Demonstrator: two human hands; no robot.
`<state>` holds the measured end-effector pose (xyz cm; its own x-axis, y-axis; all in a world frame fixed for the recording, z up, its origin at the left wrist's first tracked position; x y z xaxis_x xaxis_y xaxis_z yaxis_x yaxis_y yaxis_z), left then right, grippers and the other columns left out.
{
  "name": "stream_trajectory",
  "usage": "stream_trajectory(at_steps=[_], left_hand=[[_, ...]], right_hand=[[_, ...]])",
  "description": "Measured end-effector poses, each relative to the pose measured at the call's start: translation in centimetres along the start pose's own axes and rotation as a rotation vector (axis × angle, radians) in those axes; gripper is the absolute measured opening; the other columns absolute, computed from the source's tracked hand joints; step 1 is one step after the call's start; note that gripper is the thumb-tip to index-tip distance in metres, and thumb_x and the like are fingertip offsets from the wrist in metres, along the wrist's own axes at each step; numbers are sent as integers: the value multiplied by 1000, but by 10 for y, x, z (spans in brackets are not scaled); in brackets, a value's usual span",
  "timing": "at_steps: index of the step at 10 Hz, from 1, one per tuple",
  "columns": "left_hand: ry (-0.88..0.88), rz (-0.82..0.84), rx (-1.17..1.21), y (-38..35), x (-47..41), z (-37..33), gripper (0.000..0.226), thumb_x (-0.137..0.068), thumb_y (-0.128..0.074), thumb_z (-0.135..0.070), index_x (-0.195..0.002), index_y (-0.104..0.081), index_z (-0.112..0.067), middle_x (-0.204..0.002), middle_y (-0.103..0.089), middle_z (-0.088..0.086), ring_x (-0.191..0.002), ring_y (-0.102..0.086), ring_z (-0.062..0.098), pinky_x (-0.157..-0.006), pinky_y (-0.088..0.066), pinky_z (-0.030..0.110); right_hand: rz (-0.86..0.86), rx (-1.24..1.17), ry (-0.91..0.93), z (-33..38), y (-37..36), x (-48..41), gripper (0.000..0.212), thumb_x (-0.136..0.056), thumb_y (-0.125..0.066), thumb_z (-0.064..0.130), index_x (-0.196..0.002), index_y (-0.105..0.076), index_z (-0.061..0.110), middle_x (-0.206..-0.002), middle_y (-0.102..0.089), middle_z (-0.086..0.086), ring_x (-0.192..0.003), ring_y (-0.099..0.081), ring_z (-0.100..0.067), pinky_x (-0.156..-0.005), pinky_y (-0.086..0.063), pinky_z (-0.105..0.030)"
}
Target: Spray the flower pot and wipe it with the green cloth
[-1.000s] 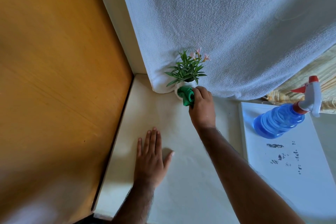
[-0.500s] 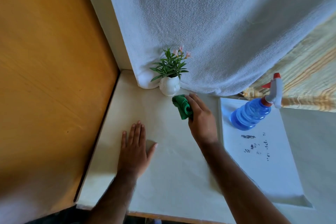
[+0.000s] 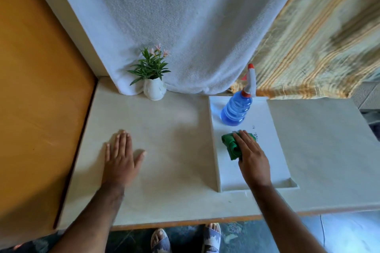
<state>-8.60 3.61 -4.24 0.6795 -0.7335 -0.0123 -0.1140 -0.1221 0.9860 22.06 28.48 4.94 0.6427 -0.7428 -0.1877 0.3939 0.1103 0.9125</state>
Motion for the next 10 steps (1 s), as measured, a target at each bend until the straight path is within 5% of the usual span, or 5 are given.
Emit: stream_trajectory(at_steps=[3,5,6,8,10], left_hand=[[-11,27,-20,-10,-2,5,87,-93,-29,-63,-153,-29,0,-161,-33,22,-150,-28,36,-123,-16,57],[-4,61,-34,-19,-5,11,89,-95,-19,-68,-156,-21,-5,-165,-26,16,-153,-21,33,-124,-11,55],[13,78,-44,-19,-4,10,87,-95,-22,-66,-157,-18,-5,-167,-22,15,-154,-16,30,-125,-7,52],[19,91,-55,-14,-3,7,89,-94,-18,-67,-157,-16,-4,-167,-19,15,-155,-14,30,-124,11,42],[41,202,-51,-12,-5,5,97,-91,-7,-75,-159,-6,-6,-170,-5,12,-157,-6,27,-127,-8,52]], right_hand=[[132,64,-29,-26,-33,6,72,-69,-67,-24,-136,-63,0,-145,-59,-21,-133,-57,-38,-108,-49,-50],[353,149,11,-27,-52,28,87,-83,-49,-9,-162,-15,6,-170,-7,-10,-158,-5,-26,-127,-6,-37],[495,162,45,-32,-62,31,89,-94,-49,16,-160,10,11,-171,15,-8,-156,17,-22,-124,11,-33],[579,239,54,-32,-64,34,123,-81,-23,95,-159,18,10,-165,30,-5,-154,25,-22,-124,11,-38],[463,149,22,-18,-35,23,115,-86,-20,92,-162,10,11,-169,19,-5,-156,18,-19,-129,-3,-44]])
Point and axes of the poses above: each hand's wrist, its own x-axis away from the middle knuckle, its own y-axis out of the back of the hand, z = x × y, the point moved 10 cm from there along -x, towards the middle knuckle
